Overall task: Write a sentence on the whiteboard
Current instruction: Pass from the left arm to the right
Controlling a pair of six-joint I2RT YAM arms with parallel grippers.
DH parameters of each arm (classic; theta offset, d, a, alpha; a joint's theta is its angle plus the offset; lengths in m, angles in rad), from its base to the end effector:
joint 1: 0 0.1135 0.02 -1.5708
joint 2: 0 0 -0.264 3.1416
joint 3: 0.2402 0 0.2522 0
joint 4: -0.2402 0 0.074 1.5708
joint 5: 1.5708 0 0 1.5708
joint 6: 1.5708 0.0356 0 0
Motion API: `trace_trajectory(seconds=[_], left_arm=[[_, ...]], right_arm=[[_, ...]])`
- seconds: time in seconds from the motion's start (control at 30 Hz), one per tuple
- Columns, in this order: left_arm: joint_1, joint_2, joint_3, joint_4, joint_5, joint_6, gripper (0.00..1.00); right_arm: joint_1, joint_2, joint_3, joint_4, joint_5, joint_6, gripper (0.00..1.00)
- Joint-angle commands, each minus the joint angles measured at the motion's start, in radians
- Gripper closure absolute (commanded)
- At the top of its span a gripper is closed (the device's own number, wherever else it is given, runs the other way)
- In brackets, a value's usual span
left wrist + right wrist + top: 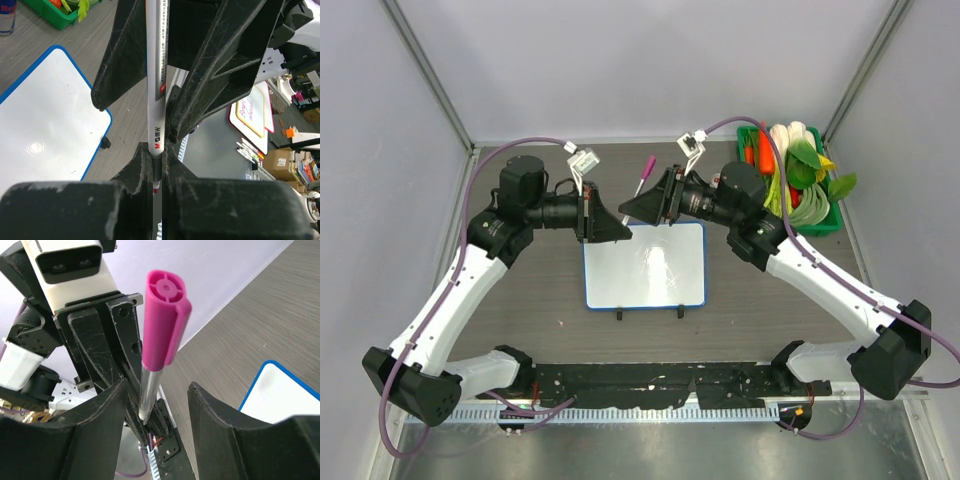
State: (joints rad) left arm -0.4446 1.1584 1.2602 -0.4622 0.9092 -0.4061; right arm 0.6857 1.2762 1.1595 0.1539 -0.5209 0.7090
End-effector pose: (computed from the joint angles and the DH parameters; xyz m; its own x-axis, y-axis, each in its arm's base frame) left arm 0.2059 -0.1292 0.4061 -0.6602 0.0457 -0.7497 0.7293 0.2777 -0.6253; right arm 0.2198 0.2027 0.4011 -0.5863 0.2499 -0.7705 -0.7278 0.2552 0.6366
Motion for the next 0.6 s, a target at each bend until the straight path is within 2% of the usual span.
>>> trace_trajectory(seconds=[0.0,0.1,0.57], left_arm=[[0.001,-0.003,0.027,-0.004,0.063,0.03,1.0],[0.001,-0.006,0.027,-0.009,0.063,0.038,1.0],[0.001,-0.019,0.015,-0.055,0.079,0.076,1.0]], right_arm=[[0.011,-0.012,0.029,0.052,-0.085,-0.016,0.46],[0.011,-0.018,0.02,0.049,-0.097,-0.016,0.54],[0.011,-0.044,-0.027,0.075,-0.159,0.0,0.64]])
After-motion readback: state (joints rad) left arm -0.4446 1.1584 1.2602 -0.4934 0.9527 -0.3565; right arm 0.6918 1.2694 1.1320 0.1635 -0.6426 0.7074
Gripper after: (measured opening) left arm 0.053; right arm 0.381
